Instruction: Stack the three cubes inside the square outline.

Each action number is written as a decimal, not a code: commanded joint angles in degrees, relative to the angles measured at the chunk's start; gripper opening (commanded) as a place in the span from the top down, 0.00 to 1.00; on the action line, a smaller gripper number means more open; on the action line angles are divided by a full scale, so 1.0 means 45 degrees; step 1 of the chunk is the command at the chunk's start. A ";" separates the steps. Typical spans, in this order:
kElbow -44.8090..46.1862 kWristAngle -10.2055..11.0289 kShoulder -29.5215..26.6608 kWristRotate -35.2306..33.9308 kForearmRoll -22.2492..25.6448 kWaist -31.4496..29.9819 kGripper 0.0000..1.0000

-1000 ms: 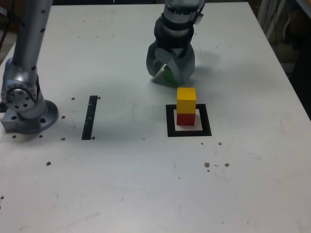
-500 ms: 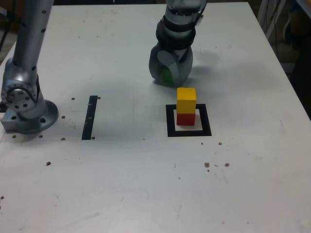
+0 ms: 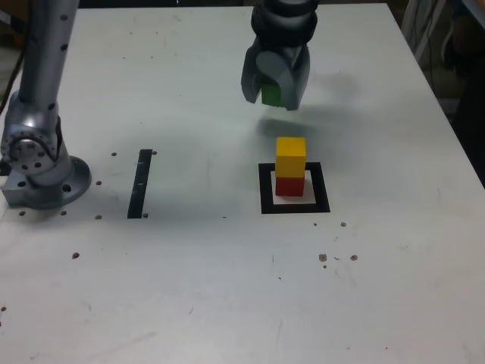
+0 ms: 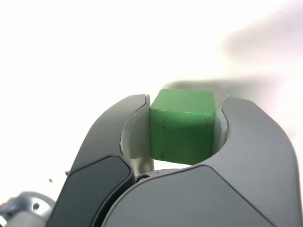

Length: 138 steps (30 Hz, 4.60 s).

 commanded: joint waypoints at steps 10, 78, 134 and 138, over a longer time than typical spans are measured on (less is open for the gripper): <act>-0.3209 -0.0680 -0.0753 -0.2643 0.4485 -0.2200 0.91; -0.3402 -0.1890 0.1487 -0.7523 0.4471 -0.4529 0.76; 0.5131 -0.1584 -0.6365 -0.7396 0.3377 -0.4792 0.01; 0.7181 -0.1794 -0.6871 -0.7435 0.1846 -0.4822 0.01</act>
